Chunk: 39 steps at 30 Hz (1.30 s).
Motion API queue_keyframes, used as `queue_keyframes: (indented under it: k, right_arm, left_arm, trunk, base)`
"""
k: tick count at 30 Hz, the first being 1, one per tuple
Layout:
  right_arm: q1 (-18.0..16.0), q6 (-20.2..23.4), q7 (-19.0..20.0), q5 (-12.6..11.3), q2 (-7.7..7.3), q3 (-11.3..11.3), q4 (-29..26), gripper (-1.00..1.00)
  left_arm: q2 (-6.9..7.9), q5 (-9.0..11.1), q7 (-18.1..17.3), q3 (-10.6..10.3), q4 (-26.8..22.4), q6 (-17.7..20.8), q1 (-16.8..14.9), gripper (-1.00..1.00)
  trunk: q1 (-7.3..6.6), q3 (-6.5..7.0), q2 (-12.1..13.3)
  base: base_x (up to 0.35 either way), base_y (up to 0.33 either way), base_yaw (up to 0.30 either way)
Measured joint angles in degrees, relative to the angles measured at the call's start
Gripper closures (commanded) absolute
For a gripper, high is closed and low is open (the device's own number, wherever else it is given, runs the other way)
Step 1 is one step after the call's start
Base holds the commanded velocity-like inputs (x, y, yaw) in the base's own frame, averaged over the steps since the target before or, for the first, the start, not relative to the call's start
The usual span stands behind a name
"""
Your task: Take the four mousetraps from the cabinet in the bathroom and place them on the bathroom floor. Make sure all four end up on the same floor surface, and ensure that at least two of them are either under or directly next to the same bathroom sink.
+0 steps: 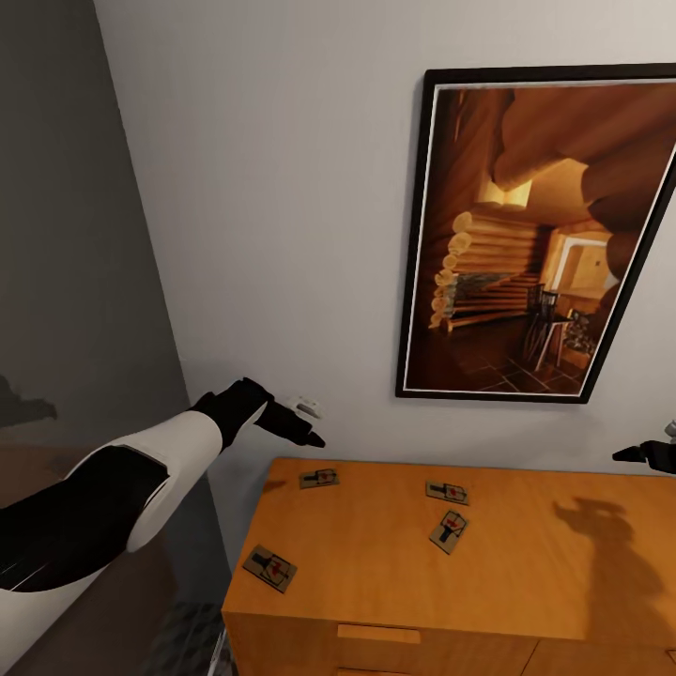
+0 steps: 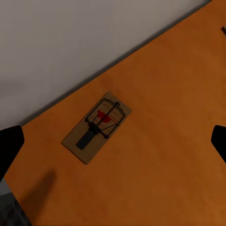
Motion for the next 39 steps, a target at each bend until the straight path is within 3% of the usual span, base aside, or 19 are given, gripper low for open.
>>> queue_keyframes:
  k: [25, 29, 39]
  right_arm:
    - [0.0, 0.0, -0.1, 0.0, 0.00, 0.0, 0.0, -1.00]
    - [0.0, 0.0, -0.1, 0.0, -0.02, 0.0, 0.0, -1.00]
    - [0.0, -0.1, -0.1, 0.0, -0.03, 0.0, 0.0, -1.00]
  left_arm:
    - [0.03, 0.1, 0.0, 0.1, 0.0, -0.3, 0.0, -1.00]
    - [0.02, 0.1, 0.0, 0.0, 0.0, -0.2, 0.0, -1.00]
    - [0.08, 0.1, 0.0, 0.1, 0.0, 0.0, 0.0, -1.00]
  trunk:
    - [0.00, 0.00, 0.0]
    - [0.87, -0.67, -1.6]
    - [0.87, -0.68, -1.6]
  base:
    - [0.000, 0.000, 0.000]
    - [0.000, 0.000, 0.000]
    - [0.000, 0.000, 0.000]
